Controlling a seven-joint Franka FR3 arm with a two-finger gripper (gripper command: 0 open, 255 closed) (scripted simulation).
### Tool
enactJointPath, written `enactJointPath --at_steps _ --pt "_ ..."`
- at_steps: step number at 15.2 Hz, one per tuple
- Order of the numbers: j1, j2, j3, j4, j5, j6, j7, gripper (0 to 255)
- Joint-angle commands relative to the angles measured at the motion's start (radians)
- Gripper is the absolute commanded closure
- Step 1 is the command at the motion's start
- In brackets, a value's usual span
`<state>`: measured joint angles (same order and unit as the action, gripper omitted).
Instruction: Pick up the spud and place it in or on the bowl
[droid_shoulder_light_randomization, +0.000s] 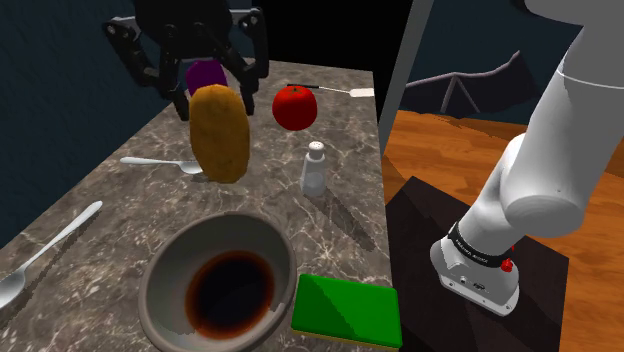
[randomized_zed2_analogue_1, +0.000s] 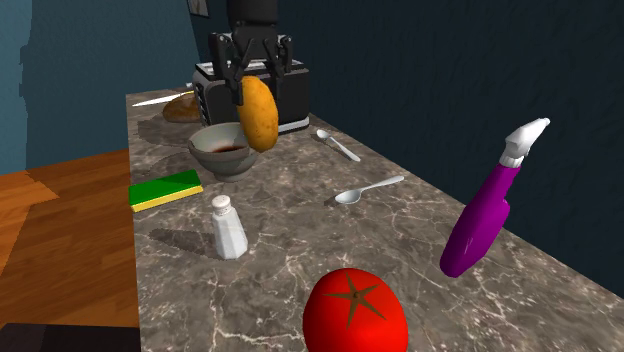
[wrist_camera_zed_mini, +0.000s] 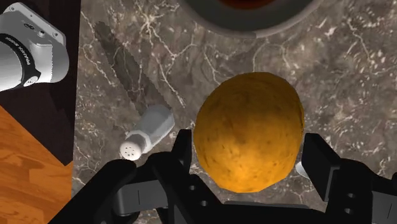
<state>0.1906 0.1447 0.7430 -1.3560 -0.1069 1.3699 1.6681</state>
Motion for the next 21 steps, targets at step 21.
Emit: enactJointPath --at_steps 21 --pt "0.084 -0.05 0.064 -0.24 0.045 0.198 0.17 255"
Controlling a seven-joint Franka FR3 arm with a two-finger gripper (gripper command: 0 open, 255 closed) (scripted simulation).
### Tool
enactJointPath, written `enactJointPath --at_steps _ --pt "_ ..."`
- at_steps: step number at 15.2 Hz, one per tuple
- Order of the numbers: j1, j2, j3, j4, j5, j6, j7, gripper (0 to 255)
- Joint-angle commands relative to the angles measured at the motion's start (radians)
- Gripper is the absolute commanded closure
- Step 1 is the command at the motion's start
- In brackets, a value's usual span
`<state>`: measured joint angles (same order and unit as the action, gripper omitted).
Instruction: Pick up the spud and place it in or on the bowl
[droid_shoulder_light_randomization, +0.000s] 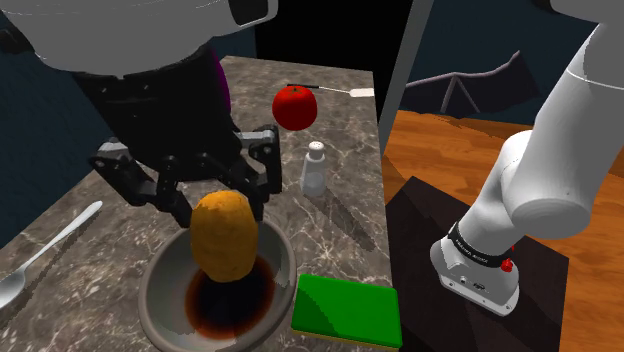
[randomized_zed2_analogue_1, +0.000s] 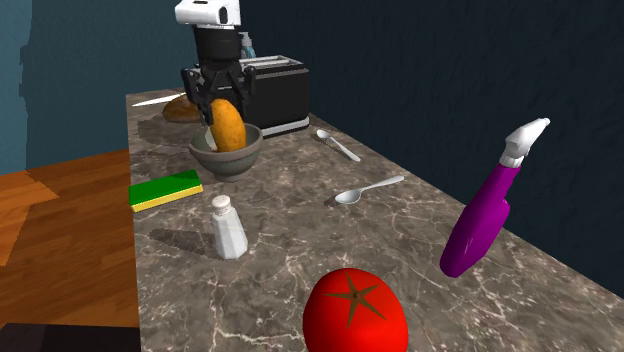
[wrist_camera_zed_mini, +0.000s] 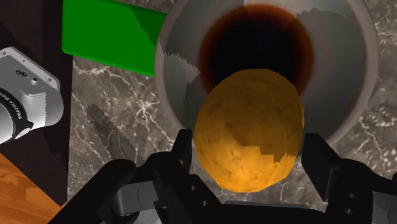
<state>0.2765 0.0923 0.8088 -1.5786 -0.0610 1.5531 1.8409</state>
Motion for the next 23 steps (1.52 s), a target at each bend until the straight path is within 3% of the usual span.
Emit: enactJointPath --at_steps 1,9,10,15,19,23 --pt "-0.004 -0.001 -0.003 -0.038 0.001 0.032 -0.004 255" --pt "-0.004 -0.001 -0.002 -0.037 0.001 0.032 -0.004 255" --pt "-0.004 -0.002 -0.002 -0.037 0.002 0.031 -0.004 0" --pt "-0.004 -0.001 -0.002 -0.038 0.001 0.032 -0.004 0" --pt "0.028 0.063 0.008 0.151 -0.043 -0.113 0.025 0" --pt "0.029 0.063 0.008 0.151 -0.043 -0.113 0.025 0"
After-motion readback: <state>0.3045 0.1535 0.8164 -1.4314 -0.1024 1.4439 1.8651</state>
